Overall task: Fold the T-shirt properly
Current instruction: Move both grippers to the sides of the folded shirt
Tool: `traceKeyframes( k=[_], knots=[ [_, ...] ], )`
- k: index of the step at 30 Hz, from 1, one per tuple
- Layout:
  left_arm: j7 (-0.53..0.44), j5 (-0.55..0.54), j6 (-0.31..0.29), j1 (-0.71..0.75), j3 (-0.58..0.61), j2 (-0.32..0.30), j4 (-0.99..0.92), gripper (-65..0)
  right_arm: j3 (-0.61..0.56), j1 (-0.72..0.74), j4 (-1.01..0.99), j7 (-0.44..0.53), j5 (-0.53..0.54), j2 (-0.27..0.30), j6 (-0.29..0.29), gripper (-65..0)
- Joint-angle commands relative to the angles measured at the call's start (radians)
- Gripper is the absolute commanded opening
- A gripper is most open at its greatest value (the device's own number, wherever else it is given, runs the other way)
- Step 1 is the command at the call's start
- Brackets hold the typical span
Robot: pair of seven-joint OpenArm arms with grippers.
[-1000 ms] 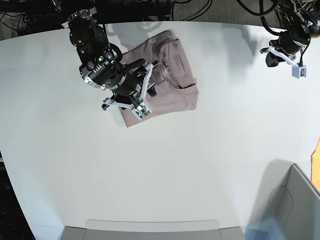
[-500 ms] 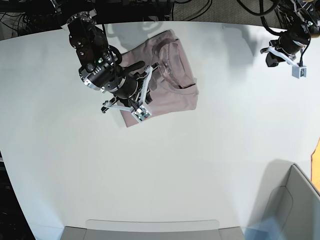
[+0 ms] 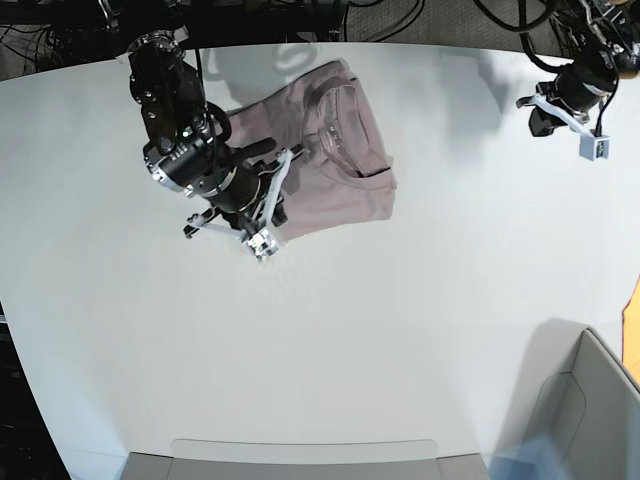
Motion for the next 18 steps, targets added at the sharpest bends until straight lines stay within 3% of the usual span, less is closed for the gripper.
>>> traceKeyframes(
  k=[1, 9, 15, 18],
  knots=[
    [-0.023, -0.026, -0.008, -0.003, 0.037, -0.031, 0.051, -65.0, 0.027, 0.02, 0.016, 0.017, 0.006, 0.01, -0.001, -65.0],
    [-0.026, -0.026, -0.008, -0.01, 0.233, -0.105, 0.111, -65.0, 0.11, 0.028, 0.013, 0.016, 0.01, 0.075, -0.001, -65.0],
    [-0.061, -0.025, -0.006, -0.004, 0.253, -0.114, 0.111, -65.0, 0.15, 0.025, 0.013, 0.009, 0.01, 0.095, -0.001, -65.0],
    [-0.062, -0.025, -0.006, -0.001, 0.282, -0.15, 0.112, -65.0, 0.151, 0.013, 0.013, 0.008, 0.004, 0.113, -0.001, -65.0]
  ],
)
